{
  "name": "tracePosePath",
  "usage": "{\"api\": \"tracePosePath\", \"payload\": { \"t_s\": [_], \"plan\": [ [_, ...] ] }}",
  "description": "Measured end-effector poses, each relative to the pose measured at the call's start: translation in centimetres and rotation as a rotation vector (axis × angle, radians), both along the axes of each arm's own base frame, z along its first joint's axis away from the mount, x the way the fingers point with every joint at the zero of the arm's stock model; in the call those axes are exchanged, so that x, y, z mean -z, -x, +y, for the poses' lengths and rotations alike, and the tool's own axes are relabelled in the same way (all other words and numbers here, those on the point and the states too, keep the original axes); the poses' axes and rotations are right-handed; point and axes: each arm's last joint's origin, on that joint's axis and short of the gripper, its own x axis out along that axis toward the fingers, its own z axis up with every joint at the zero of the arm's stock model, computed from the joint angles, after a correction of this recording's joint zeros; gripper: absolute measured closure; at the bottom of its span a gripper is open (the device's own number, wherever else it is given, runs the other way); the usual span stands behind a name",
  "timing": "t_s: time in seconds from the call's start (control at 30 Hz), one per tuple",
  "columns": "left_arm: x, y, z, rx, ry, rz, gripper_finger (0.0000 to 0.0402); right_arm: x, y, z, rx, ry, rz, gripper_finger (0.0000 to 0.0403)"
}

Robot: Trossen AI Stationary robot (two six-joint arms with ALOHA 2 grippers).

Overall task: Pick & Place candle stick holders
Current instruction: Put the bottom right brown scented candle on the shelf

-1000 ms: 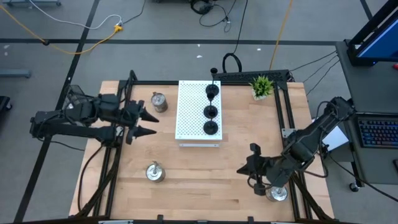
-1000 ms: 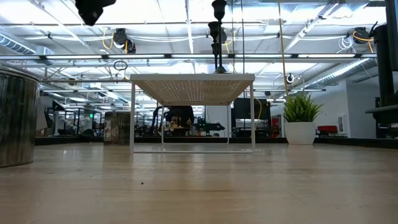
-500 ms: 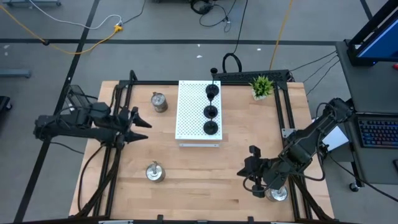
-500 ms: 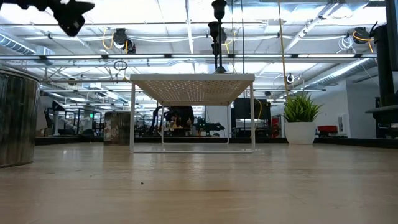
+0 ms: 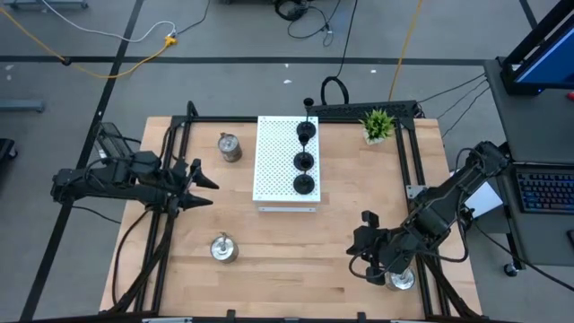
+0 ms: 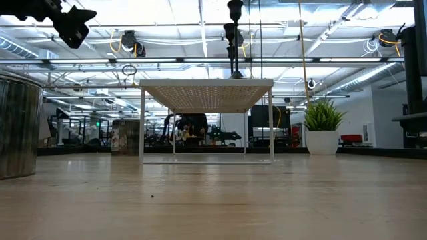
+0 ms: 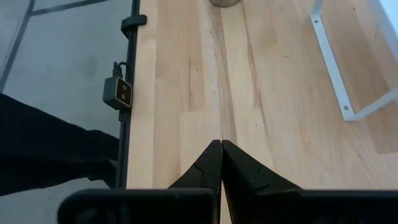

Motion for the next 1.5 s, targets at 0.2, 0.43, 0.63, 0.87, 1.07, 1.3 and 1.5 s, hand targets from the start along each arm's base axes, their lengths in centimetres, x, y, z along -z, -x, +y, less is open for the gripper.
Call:
{"api": "tracePosePath", "payload": {
  "t_s": [0.2,0.43,0.63,0.87,1.07,1.3,1.5],
  "plan": [
    [0.1,0.0,0.0,0.004,-0.019,0.002,0.0144,0.4,0.3,-0.4,0.036,-0.014,0.078,0.0403],
    [0.1,0.0,0.0,0.007,-0.029,0.005,0.0144,1.1,0.3,-1.8,0.162,-0.101,0.24,0.0389],
    [0.1,0.0,0.0,0.008,-0.021,0.006,0.0144,1.3,0.0,-2.7,0.236,-0.255,0.385,0.0341],
    [0.1,0.0,-0.1,0.038,-0.017,0.004,0.0144,1.3,0.1,-2.9,0.306,-0.335,0.46,0.0287],
    [0.0,0.0,-0.1,0.052,-0.014,-0.001,0.0144,1.3,0.0,-2.8,0.313,-0.358,0.452,0.0274],
    [0.0,0.1,-0.3,0.094,-0.008,-0.005,0.0144,1.2,-0.1,-2.7,0.302,-0.362,0.44,0.028],
    [0.0,0.1,-0.3,0.098,-0.009,-0.005,0.0144,1.2,-0.1,-2.7,0.281,-0.353,0.428,0.0279]
  ]
}}
